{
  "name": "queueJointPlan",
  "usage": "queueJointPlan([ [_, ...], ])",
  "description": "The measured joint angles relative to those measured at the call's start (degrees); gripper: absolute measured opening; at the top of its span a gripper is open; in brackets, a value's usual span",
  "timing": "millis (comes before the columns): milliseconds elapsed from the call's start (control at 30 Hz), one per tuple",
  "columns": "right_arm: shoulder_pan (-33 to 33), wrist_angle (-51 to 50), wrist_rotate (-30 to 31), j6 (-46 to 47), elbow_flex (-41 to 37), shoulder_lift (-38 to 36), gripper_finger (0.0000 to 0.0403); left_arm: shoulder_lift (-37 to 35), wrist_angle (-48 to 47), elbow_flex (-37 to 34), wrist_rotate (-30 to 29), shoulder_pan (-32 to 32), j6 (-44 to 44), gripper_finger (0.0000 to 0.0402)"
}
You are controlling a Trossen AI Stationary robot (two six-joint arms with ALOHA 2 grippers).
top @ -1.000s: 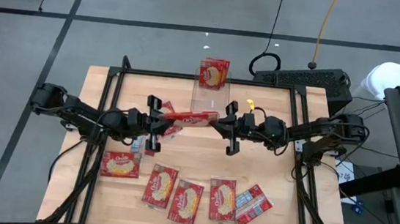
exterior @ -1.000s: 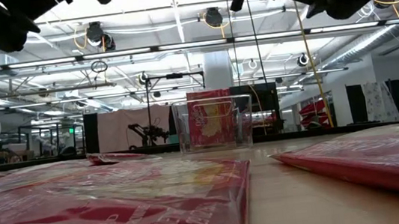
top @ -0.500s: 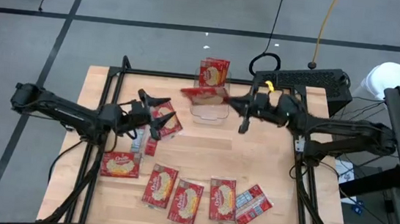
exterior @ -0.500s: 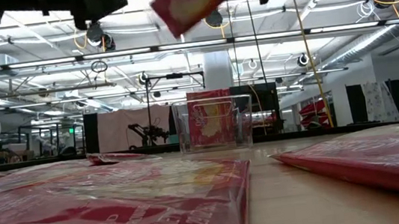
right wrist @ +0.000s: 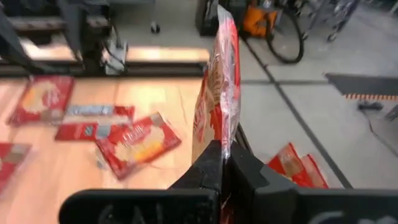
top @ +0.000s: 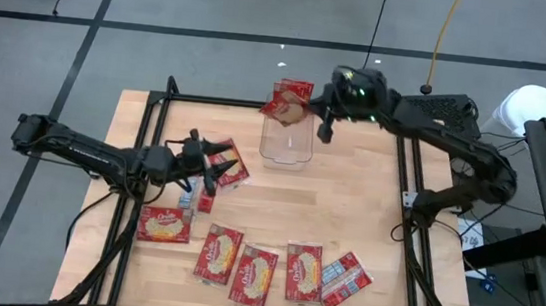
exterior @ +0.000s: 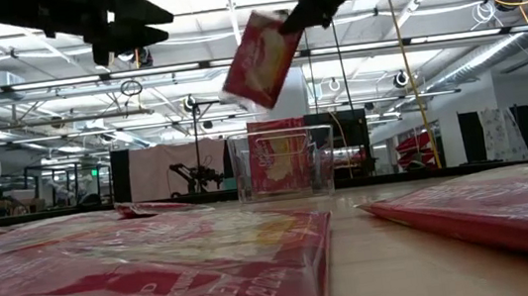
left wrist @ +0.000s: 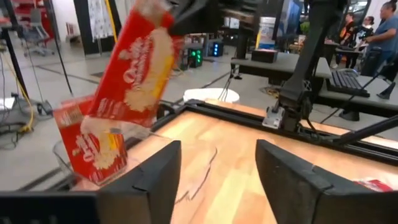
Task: Sort popcorn bags into baskets
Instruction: Put the red popcorn pack into the transparent bin
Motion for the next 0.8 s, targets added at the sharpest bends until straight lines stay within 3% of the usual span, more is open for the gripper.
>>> queueJointPlan([
  [400, -8.49, -15.39, -2.11, -14.49, 13.54, 16.18, 0.0, 0.0, -3.02, 0.0, 0.43, -1.21, -1.78, 0.0144],
  [800, -10.44, -15.14, -2.22, -22.61, 13.79, 21.14, 0.0, 0.0, -2.98, 0.0, 0.46, -1.01, -1.11, 0.0136],
])
